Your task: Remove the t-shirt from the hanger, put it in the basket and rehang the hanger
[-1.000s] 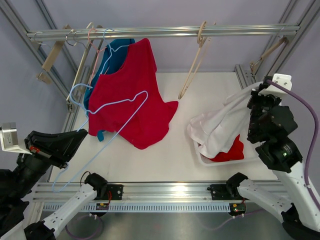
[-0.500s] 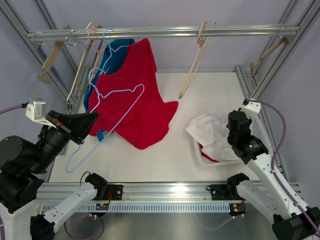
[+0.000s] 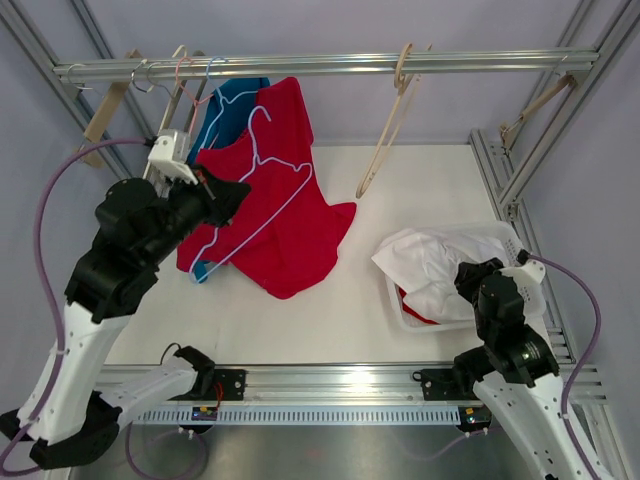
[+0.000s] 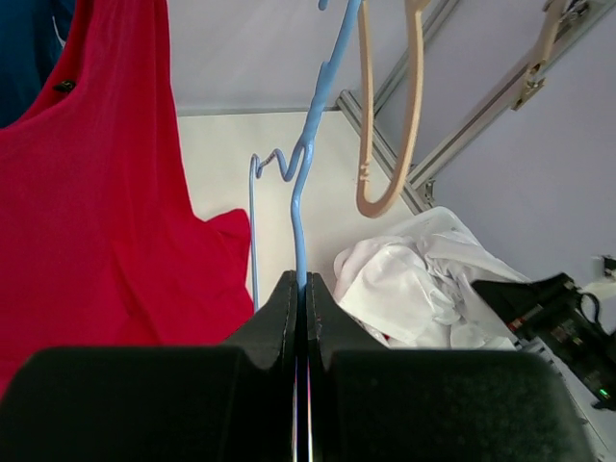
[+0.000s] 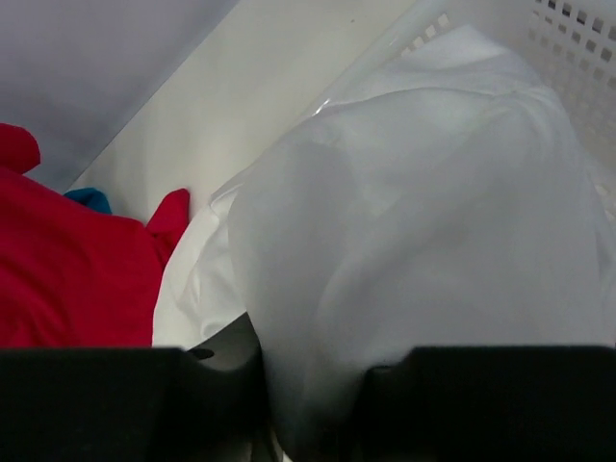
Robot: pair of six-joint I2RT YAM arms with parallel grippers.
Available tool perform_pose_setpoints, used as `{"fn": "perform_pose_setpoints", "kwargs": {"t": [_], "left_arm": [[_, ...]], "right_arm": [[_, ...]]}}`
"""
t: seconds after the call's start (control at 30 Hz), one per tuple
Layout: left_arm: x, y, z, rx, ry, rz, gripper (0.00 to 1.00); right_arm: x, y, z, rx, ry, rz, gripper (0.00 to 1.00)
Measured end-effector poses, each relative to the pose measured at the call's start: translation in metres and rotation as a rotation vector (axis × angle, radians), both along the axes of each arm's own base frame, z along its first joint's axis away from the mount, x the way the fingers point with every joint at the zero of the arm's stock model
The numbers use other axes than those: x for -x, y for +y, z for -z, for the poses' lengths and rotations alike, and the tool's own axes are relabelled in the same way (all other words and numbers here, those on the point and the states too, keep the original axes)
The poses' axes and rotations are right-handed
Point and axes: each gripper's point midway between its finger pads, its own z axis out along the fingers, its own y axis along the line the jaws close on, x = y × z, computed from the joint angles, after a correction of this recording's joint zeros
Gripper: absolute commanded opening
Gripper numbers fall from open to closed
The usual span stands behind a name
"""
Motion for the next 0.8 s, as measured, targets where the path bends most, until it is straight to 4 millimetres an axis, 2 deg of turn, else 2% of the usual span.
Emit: {"fn": "perform_pose_setpoints", "kwargs": {"t": [0.03, 0.07, 0.17, 0.23, 0.33, 0.5, 0.6, 0.8], "left_arm": [[-0.007, -0.004, 0.003, -0.008, 0.009, -0.003, 0.0], [-0.012, -0.009, 0.005, -0.016, 0.015, -0.001, 0.0], [-0.023, -0.025, 0.013, -0.048, 0.029, 0.013, 0.0], [-0.026, -0.039, 0.012, -0.066, 0.025, 0.033, 0.0], [-0.031, -0.061, 0.002, -0.076, -0.013, 0.062, 0.0], [-0.052, -0.084, -0.02, -0.074, -0.086, 0.06, 0.0], [-0.066, -0.094, -0.028, -0.071, -0.12, 0.053, 0.0], [-0.099, -0.124, -0.046, -0.068, -0.166, 0.052, 0.0]], "right_arm": [[0.005, 0.0, -0.001, -0.01, 0.002, -0.006, 0.36], [0.011, 0.0, -0.005, -0.022, 0.002, -0.013, 0.56], [0.026, -0.002, -0.028, -0.045, -0.032, -0.032, 0.92], [0.037, -0.004, -0.05, -0.053, -0.073, -0.053, 0.95], [0.051, -0.006, -0.081, -0.063, -0.133, -0.078, 0.95], [0.067, -0.006, -0.11, -0.053, -0.192, -0.129, 0.93], [0.07, 0.004, -0.116, -0.049, -0.204, -0.197, 0.93], [0.065, 0.027, -0.103, -0.039, -0.173, -0.317, 0.95]]}}
